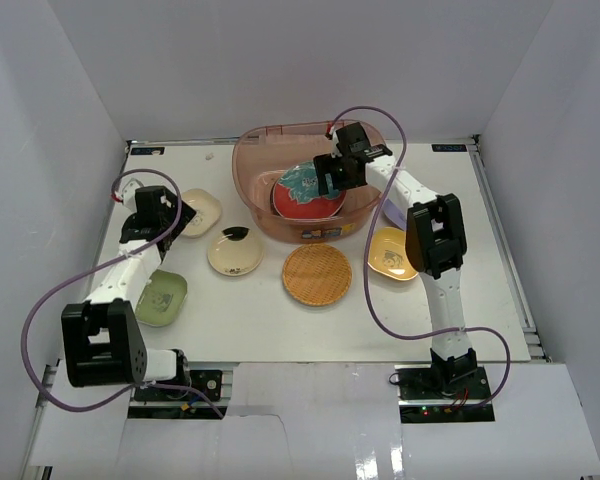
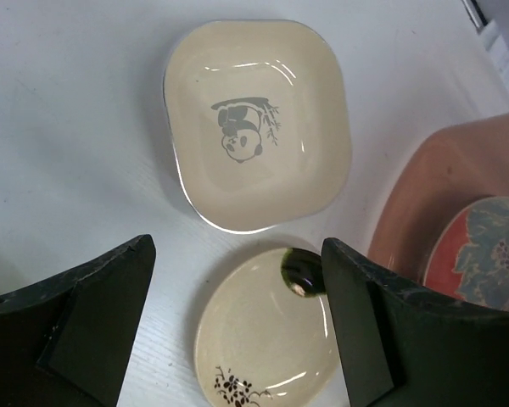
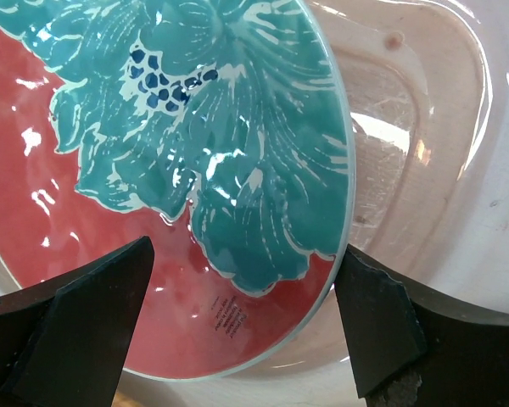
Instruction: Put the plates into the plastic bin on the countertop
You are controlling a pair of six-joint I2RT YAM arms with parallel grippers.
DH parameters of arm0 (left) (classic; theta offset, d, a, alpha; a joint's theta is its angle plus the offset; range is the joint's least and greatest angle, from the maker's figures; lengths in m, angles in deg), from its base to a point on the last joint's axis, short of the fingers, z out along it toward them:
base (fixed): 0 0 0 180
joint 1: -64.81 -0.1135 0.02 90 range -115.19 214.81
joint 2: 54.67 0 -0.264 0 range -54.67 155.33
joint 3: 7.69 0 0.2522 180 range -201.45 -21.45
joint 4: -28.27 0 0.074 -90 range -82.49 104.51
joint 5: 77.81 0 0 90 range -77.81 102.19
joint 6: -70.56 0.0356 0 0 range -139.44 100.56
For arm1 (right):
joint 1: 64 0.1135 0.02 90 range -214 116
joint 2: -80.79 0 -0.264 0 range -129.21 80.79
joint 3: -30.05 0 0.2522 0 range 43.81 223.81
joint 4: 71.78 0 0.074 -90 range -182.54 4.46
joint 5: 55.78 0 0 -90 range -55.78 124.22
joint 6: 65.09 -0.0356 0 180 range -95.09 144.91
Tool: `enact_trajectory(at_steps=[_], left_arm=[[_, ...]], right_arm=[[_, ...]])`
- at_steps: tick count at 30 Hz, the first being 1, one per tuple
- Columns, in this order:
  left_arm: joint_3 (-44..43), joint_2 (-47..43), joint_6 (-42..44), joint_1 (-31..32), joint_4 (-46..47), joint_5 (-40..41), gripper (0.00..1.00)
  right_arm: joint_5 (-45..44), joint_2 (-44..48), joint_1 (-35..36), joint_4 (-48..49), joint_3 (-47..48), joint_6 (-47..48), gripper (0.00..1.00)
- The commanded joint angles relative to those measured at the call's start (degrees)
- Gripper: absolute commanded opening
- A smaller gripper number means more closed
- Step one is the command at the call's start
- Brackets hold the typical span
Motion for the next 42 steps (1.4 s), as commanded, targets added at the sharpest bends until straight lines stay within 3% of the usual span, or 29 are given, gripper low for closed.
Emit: enact_trajectory(at_steps=[1, 5, 8, 11, 12, 19, 23, 24, 26, 27, 29, 30, 31, 33, 36, 37, 38, 39, 42], left_arm=[[-4.5, 3.4, -1.0, -2.5, 1.6, -5.2, 0.89], [-6.4, 9.2, -0.5, -3.5, 1.6, -3.4, 0.88], [-7.9, 13.5, -0.2, -4.4, 2.0, -1.5, 0.85], [-9.5, 17.6, 0.1, -4.7, 2.3, -0.5, 0.80], [-10.0, 18.6, 0.2, -4.7, 2.1, -0.3, 0.79], [-11.8, 23.4, 0.7, -5.1, 2.6, -0.1, 0.70], [-12.5, 24.6, 1.2, -5.1, 3.6, -0.5, 0.57], [-12.5, 25.0, 1.3, -5.1, 3.7, -0.5, 0.53], [-13.0, 25.7, 1.4, -5.1, 3.6, -0.5, 0.48], [-13.2, 26.4, 1.6, -5.0, 3.6, -0.4, 0.45], [-13.4, 27.0, 1.7, -5.0, 3.6, -0.3, 0.28], [-13.6, 27.1, 1.8, -5.1, 3.6, 0.0, 0.22], [-13.8, 27.3, 2.0, -5.1, 3.4, 0.2, 0.09], [-14.1, 27.1, 2.2, -5.2, 3.4, 0.3, 0.00], [-14.3, 24.8, 2.5, -5.2, 3.4, 0.3, 0.00], [-14.2, 22.0, 2.2, -5.2, 3.6, 0.3, 0.00], [-13.4, 20.1, 2.0, -5.2, 4.1, 0.4, 0.00], [-12.9, 17.9, 1.9, -5.2, 4.9, 0.4, 0.00], [-11.4, 8.4, 2.0, -5.1, 8.6, 1.0, 0.00]], right_arm=[[2.0, 1.7, 1.1, 3.2, 2.4, 2.0, 0.90], [3.5, 1.4, 1.4, 3.1, 3.5, 4.9, 0.90], [5.0, 1.3, 2.5, 2.6, 3.1, 12.3, 0.90], [-0.9, 1.3, 4.7, 2.8, 1.2, 20.2, 0.90], [-5.3, 1.3, 5.0, 3.2, 0.9, 20.7, 0.90], [-11.4, 5.8, 6.1, 10.8, -2.5, 21.5, 0.90], [-8.6, 10.3, 6.3, 14.6, -2.4, 17.7, 0.93], [-8.2, 11.7, 6.4, 15.9, -3.0, 16.5, 0.99], [-8.5, 16.9, 6.1, 18.7, -5.5, 12.4, 0.85], [-9.2, 18.7, 5.7, 20.8, -6.5, 11.0, 0.64], [-10.0, 24.5, 3.8, 22.3, -10.3, 6.7, 0.44], [-10.6, 26.5, 2.7, 23.7, -12.0, 5.6, 0.30], [-10.6, 30.7, 1.5, 24.3, -14.0, 3.3, 0.27], [-11.2, 35.1, -3.4, 25.7, -22.0, -1.8, 0.25], [-11.8, 43.2, -12.0, 28.2, -35.6, -8.9, 0.32], [-11.5, 46.6, -16.7, 30.0, -39.4, -10.5, 0.39], [-12.1, 48.0, -18.8, 31.0, -46.2, -13.2, 0.56], [-12.5, 48.9, -21.0, 31.3, -49.0, -14.0, 0.65], [-13.7, 50.3, -28.3, 33.2, -56.1, -15.9, 0.79]])
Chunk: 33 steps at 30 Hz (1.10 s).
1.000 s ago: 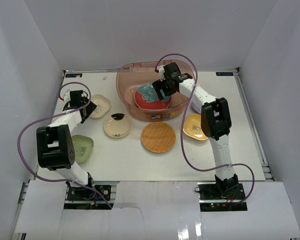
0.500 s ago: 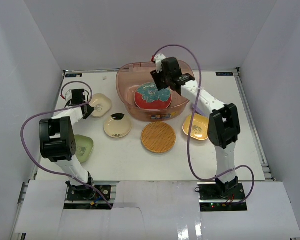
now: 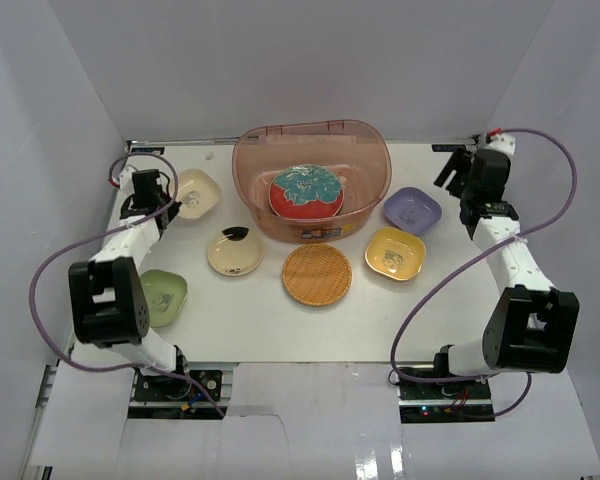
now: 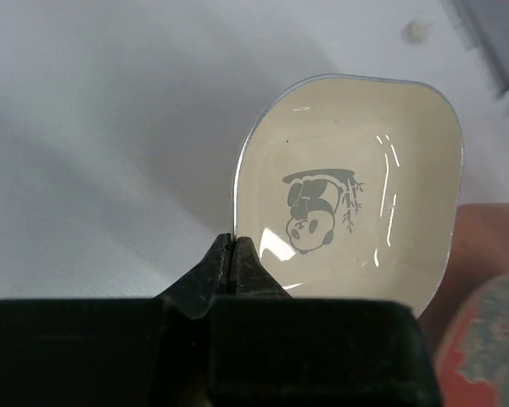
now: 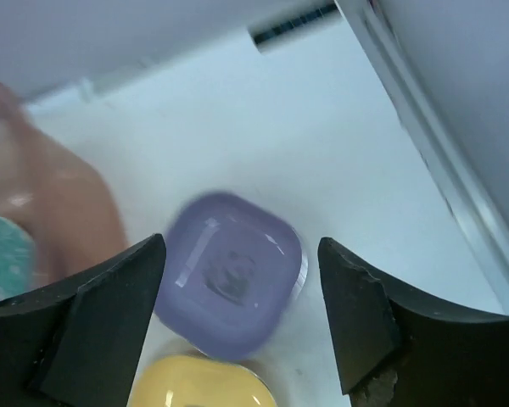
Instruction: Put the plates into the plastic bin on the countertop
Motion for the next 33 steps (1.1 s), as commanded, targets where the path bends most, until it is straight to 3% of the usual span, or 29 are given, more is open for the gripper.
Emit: enact_trajectory(at_steps=[1, 5, 7, 9, 10, 11, 16, 24, 33], left_arm=[[0.2, -14.2, 0.2, -0.4, 6.9, 1.3, 0.00], [-1.4, -23.1, -0.8, 0.1, 9.3, -4.0, 0.00], [-4.8, -23.3, -0.6, 2.7, 9.4, -7.0, 0.00], [-8.2, -20.4, 1.6, 5.3, 9.0, -11.5, 0.00], [-12.7, -18.8, 2.5, 10.0, 6.9, -13.6, 0.00], [-15.2, -17.1, 3.5, 11.8, 5.4, -15.2, 0.00], [-25.8, -3.6, 7.9, 20.5, -1.0, -19.0, 0.00], [-41.2, 11.8, 12.4, 27.0, -10.3, -19.6, 0.00], [-58.3, 28.8, 20.1, 31.4, -25.3, -13.6, 0.00]], right_arm=[[-1.7, -1.2, -3.9, 2.6, -7.6, -6.0, 0.80], [-1.0, -5.1, -5.5, 3.0, -8.6, -6.6, 0.79], [-0.8, -7.0, -5.7, 3.3, -9.2, -8.6, 0.75], [0.7, -9.4, -5.8, 3.7, -9.6, -9.5, 0.73], [1.1, -10.1, -5.8, 4.0, -9.9, -10.3, 0.72], [2.3, -10.8, -5.8, 4.2, -10.1, -10.9, 0.65], [4.2, -15.1, -5.9, 6.0, -10.7, -13.1, 0.59], [5.3, -18.8, -6.1, 7.0, -11.6, -14.9, 0.57], [4.8, -20.2, -7.0, 8.3, -11.2, -15.8, 0.17]])
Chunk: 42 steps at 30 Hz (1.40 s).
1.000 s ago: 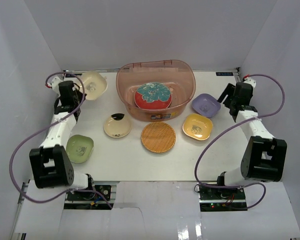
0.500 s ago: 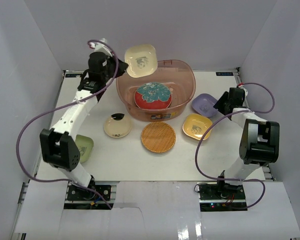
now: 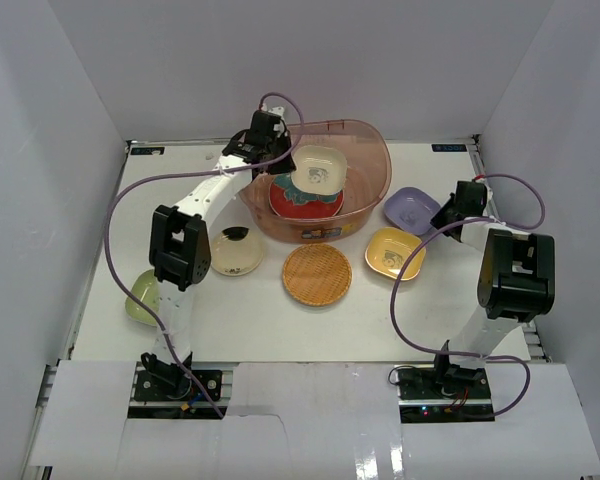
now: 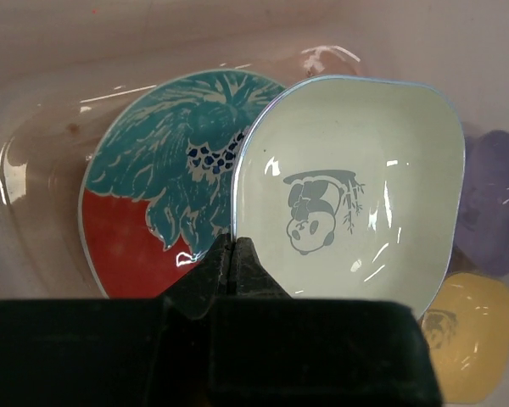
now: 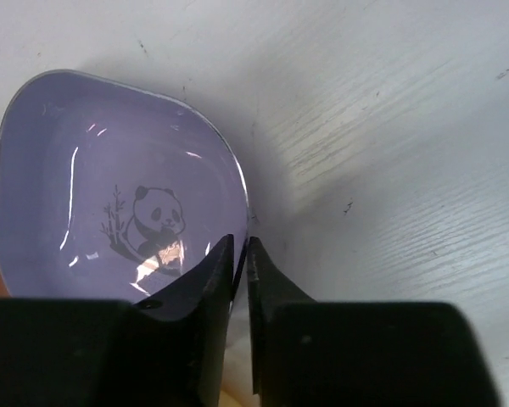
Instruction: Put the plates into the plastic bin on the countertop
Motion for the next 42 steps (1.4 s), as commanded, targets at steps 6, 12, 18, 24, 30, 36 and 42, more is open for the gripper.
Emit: enact_trajectory(at_steps=[6, 12, 18, 24, 30, 36, 42], left_arm=[[-8.1, 4.0, 5.5, 2.1, -9.6, 6.6, 0.00], [-7.6, 5.0, 6.0, 2.2, -10.0, 8.9, 0.00], [-7.8, 6.3, 5.9, 2.2, -9.9, 9.7, 0.32], [-9.6, 4.0, 5.1, 2.1, -8.5, 11.7, 0.73], [-5.2, -7.5, 2.4, 0.4, -4.2, 12.1, 0.83], [17.5, -31.6, -5.6, -8.0, 3.7, 11.8, 0.82], [44.0, -50.9, -10.4, -19.5, 2.7, 10.9, 0.80]], right_arm=[[-6.7, 6.2, -1.0, 3.2, 1.1, -0.7, 0.08], [-9.7, 18.0, -0.9, 8.4, 0.3, -0.6, 0.08], [-3.9, 23.7, 4.1, 9.0, 7.3, 5.8, 0.08], [-1.8, 20.3, 14.3, 3.3, 17.5, 9.9, 0.08], [2.0, 9.8, 23.1, -2.2, 29.6, 13.0, 0.08], [6.3, -2.5, 27.4, -7.8, 38.5, 14.4, 0.08], [7.8, -14.0, 30.4, -14.3, 47.9, 16.0, 0.08]])
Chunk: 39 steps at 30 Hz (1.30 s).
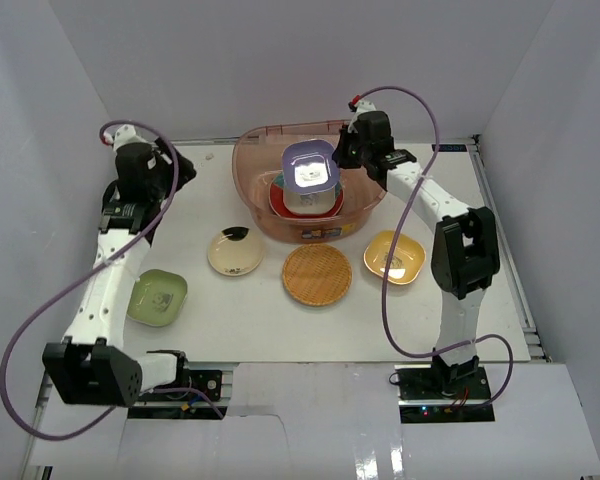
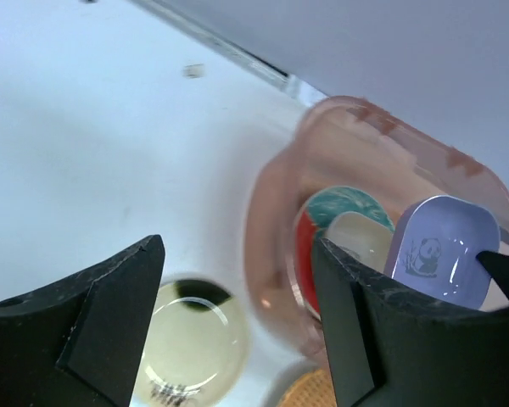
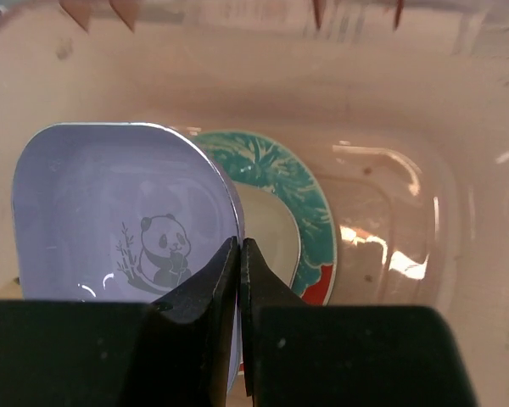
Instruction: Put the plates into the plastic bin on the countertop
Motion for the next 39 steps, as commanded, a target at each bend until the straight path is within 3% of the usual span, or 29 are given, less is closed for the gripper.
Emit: enact_trajectory(at_steps=[1, 7, 11, 14, 15, 20, 24, 31, 35, 39], left_arm=[[10.9, -7.9, -3.3, -2.0, -5.2, 1.4, 0.79], [19.0, -16.8, -2.8, -2.5, -18.0, 10.2, 0.78], [25.4, -21.2, -4.0, -2.9, -21.3, 13.6, 0.78], [28.6, -21.5, -4.6, -3.3, -20.0, 15.0, 0.78], [29.3, -20.8, -4.7, -3.8, -19.1, 14.7, 0.78], [29.7, -14.9, -5.1, -4.3, -13.5, 14.8, 0.78], [30.8, -11.8, -4.9, -4.7, -10.5, 15.0, 0.77], [32.5, -4.2, -5.1, -5.3, -6.2, 13.2, 0.66], [31.8, 0.0, -4.3, -5.5, -5.1, 12.4, 0.54], [32.0, 2.7, -3.6, -5.7, -5.2, 11.4, 0.47]], right_arm=[[1.5, -2.3, 1.4, -3.3, 4.8, 1.6, 0.08], [-0.4, -5.6, 1.8, -4.1, 4.6, 1.2, 0.08], [-0.2, -6.9, 1.9, -5.2, 4.3, 1.2, 0.09], [-0.3, -7.9, 2.0, -5.4, 4.8, 1.2, 0.31], [-0.2, -8.0, 1.9, -5.2, 4.8, 1.1, 0.44], [2.2, -6.4, 1.9, -5.0, 6.8, 1.4, 0.62], [5.2, -0.6, 2.0, -3.8, 5.3, 2.0, 0.66], [4.5, 20.2, 1.7, 4.1, -14.1, 1.3, 0.66], [-4.1, 35.2, -0.3, 9.2, -37.9, -2.4, 0.66], [-5.7, 45.0, -7.4, 10.8, -53.6, -6.5, 0.70]])
